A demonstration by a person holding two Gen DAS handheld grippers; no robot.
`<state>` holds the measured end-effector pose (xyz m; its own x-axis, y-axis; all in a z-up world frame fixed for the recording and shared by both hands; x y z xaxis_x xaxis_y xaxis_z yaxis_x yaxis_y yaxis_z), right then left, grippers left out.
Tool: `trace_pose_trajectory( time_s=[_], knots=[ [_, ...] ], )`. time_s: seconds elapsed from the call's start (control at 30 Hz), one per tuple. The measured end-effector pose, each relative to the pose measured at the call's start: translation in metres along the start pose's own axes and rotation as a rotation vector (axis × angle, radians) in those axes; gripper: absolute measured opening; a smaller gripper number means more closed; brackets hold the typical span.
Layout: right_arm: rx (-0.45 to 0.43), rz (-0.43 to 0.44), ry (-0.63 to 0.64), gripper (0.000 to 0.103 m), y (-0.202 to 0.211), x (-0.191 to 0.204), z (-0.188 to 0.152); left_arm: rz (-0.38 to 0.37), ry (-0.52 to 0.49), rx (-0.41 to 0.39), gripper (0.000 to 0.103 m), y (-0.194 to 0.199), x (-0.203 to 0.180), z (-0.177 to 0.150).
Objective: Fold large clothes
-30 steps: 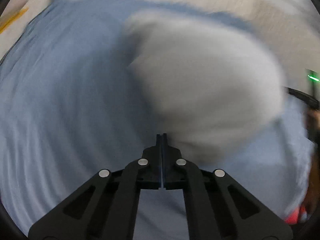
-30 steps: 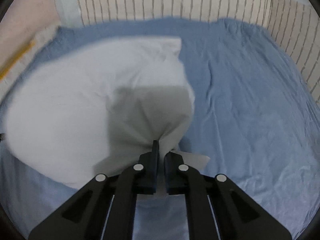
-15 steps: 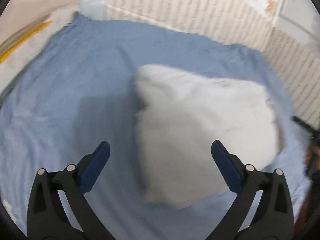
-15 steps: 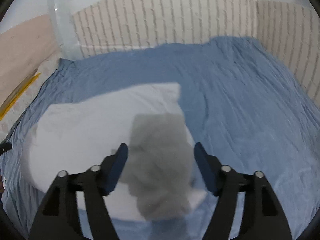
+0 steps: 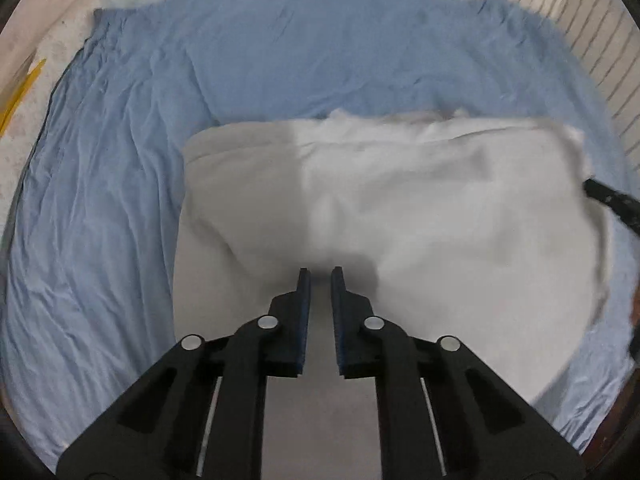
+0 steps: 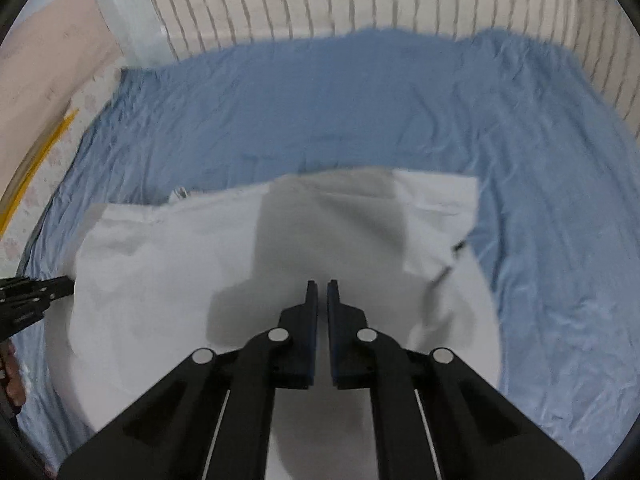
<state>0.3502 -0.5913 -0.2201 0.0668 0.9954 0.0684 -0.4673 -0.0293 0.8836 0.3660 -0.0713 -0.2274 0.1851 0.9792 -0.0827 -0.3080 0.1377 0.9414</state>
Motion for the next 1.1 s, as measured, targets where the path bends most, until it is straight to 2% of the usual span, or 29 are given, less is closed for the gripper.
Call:
trace_pose_trajectory(
  time_s=[0.07,0.13,0.2,0.3,0.4,0.67,0.97,1.1],
  knots=[
    [0.084,-0.009,-0.007,0.004,-0.025,-0.002,0.001,-0.009,0.012,0.095,0.004,-0.025,0.004,0.003],
    [0.177,0.035,-0.030,0.004,-0.052,-0.002,0.000,-0.035,0.027,0.159,0.004,-0.045,0.007,0.004],
    [0.245,0.071,-0.055,0.004,-0.072,-0.002,0.001,-0.050,0.046,0.176,0.004,-0.051,0.010,0.006],
    [0.292,0.054,-0.033,0.004,-0.084,0.002,0.004,-0.073,0.080,0.206,0.004,-0.060,0.017,0.012],
    [0.323,0.017,0.009,0.003,-0.094,0.009,0.006,-0.074,0.090,0.232,0.004,-0.069,0.021,0.015],
    [0.360,-0.071,0.073,0.003,-0.107,0.023,0.013,0.023,-0.017,0.273,0.003,-0.086,0.010,0.018],
    [0.382,-0.093,0.063,0.002,-0.126,0.027,0.019,-0.012,0.004,0.293,0.003,-0.099,0.012,0.021],
    [0.388,-0.118,0.087,0.002,-0.134,0.034,0.021,0.004,-0.015,0.306,0.003,-0.102,0.015,0.024]
  ],
)
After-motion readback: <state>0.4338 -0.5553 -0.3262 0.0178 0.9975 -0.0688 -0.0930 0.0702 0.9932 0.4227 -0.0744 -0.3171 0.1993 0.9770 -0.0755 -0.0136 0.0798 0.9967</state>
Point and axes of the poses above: each gripper's, at about its wrist camera, not at the fingertips, and y roughly against the way its jaws point, x to its left, z to its top, the point moved 6 cm from there along -y, roughly the way its jaws point, and after that the axes turned 5 degrees about -z, right-handed, at the moved point
